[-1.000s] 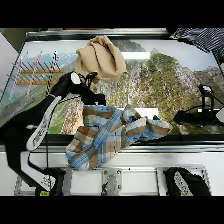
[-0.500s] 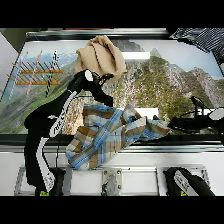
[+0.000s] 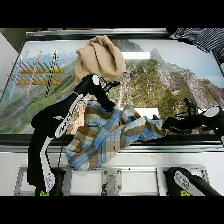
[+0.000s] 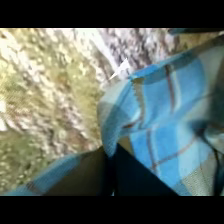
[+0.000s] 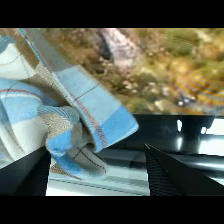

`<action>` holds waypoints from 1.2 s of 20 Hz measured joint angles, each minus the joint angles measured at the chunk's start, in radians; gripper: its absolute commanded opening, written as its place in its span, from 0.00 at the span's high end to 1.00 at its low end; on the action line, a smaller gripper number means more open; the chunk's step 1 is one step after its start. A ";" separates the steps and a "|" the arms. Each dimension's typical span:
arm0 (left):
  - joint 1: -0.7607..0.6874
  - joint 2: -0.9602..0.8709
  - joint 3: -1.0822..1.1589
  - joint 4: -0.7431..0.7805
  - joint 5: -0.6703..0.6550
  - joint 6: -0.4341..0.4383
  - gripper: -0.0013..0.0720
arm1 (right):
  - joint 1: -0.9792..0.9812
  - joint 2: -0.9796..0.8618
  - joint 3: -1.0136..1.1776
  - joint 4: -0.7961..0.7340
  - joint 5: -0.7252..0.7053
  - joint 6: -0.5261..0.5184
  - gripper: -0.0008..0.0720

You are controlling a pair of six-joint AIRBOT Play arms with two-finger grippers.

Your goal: Fold the clothes and pants, and hang the long-sleeved shirts on hangers.

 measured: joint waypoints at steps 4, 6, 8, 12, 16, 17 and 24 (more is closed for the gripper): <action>0.014 0.022 0.001 -0.004 -0.019 -0.037 0.97 | 0.061 -0.018 0.000 0.017 -0.006 -0.014 0.93; 0.031 0.057 0.001 -0.005 -0.014 -0.069 0.97 | 0.097 -0.024 0.002 0.022 -0.042 -0.014 0.97; 0.060 0.126 0.002 -0.004 0.007 -0.104 0.97 | 0.119 -0.022 0.031 0.022 -0.075 -0.014 0.97; 0.140 0.352 0.066 0.024 0.058 -0.177 0.97 | 0.136 0.018 0.274 0.018 -0.093 -0.014 0.97; 0.202 0.621 0.228 0.034 0.092 -0.221 0.97 | 0.142 0.087 0.679 0.059 -0.090 -0.011 0.97; 0.209 0.688 0.241 0.036 0.113 -0.228 0.97 | 0.142 0.103 0.764 0.074 -0.090 -0.011 0.97; 0.205 1.174 0.041 0.043 0.395 -0.249 0.97 | 0.143 0.243 1.049 0.142 -0.060 -0.006 0.97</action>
